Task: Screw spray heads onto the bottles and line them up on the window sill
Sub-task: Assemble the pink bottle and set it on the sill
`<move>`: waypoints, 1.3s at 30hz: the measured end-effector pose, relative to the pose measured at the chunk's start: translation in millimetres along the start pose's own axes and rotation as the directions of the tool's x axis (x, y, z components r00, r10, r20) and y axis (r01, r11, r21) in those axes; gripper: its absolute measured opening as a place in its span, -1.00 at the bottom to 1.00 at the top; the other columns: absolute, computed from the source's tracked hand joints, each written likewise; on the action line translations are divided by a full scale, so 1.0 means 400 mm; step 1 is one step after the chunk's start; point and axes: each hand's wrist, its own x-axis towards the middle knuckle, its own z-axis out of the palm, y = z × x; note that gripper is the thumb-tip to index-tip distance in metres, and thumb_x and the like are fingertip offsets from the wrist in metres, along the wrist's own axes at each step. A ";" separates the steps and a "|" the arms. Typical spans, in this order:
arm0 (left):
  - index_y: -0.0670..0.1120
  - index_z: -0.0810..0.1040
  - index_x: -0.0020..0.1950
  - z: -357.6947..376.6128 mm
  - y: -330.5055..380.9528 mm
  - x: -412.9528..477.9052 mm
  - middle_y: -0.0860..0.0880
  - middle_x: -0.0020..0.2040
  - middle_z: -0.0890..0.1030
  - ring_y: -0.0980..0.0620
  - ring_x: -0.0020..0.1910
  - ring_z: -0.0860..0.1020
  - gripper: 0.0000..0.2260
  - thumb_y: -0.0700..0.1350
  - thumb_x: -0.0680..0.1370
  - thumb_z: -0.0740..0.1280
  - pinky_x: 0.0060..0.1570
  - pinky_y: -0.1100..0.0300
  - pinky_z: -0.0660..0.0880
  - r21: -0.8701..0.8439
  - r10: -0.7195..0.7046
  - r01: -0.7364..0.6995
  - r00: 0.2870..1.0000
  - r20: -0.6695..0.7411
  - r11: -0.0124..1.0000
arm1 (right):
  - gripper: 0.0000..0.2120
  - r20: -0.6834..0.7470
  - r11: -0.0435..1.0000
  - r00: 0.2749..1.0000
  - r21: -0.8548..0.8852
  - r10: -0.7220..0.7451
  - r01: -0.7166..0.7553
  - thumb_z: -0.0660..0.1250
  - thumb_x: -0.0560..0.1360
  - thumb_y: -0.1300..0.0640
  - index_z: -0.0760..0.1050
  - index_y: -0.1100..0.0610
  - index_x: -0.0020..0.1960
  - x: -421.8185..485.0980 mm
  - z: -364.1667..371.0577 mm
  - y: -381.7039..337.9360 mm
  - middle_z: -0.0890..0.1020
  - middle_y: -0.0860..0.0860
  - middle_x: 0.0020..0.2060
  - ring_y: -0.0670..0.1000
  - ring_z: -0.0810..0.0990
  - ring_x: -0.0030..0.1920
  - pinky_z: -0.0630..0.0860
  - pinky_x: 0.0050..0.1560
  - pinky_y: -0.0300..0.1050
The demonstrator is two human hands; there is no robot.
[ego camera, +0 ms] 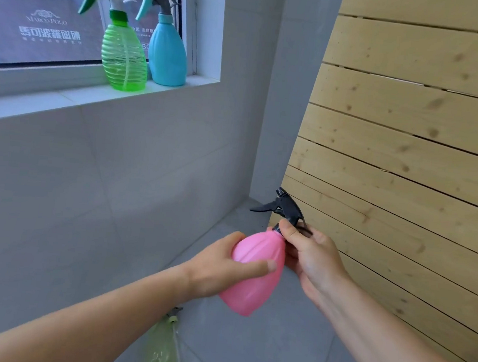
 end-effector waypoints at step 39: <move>0.30 0.48 0.32 -0.283 0.111 -0.098 0.04 0.39 0.52 0.01 0.36 0.53 -0.55 0.19 0.41 0.31 0.38 -0.07 0.47 -0.333 0.147 -0.291 0.907 -0.395 0.897 | -0.68 0.473 0.891 0.852 -0.253 -0.224 0.375 0.27 0.60 0.12 0.54 -0.11 0.31 -0.017 0.274 -0.148 0.71 -0.13 0.13 -0.07 0.68 0.14 0.59 0.12 -0.09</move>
